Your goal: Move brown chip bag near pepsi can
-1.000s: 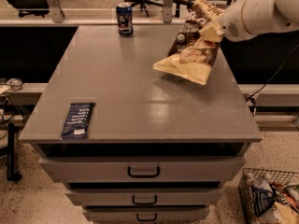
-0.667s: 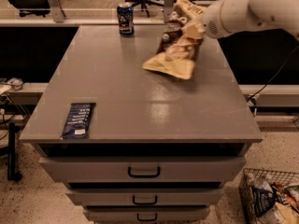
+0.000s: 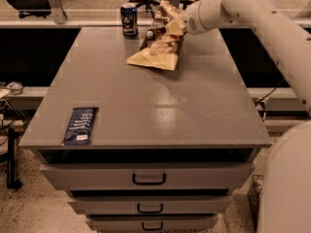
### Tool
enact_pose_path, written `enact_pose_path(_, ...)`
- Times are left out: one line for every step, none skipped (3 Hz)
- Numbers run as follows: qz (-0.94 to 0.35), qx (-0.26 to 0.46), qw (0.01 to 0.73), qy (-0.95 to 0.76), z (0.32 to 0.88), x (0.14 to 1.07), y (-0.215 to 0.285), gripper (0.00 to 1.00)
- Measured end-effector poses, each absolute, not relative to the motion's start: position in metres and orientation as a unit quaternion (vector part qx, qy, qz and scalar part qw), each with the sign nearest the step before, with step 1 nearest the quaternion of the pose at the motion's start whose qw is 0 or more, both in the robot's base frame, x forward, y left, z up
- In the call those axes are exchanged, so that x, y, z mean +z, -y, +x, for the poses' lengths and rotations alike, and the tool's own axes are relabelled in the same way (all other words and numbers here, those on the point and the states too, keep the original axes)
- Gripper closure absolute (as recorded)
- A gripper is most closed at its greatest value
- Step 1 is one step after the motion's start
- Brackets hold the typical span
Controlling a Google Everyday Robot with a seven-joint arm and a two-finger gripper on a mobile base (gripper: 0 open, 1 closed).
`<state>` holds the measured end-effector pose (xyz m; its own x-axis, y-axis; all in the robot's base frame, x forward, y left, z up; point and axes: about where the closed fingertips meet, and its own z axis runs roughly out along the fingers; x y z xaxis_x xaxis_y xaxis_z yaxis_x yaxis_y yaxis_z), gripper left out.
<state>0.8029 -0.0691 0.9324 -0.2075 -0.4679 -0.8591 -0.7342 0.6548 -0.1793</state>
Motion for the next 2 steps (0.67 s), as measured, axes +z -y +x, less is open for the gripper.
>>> enact_pose_path(-0.388, 0.153, 0.492, -0.764, 0.829, 0.929, 0.050, 1.00)
enact_pose_path(-0.385, 0.162, 0.493, -0.763, 0.846, 0.927, 0.036, 1.00)
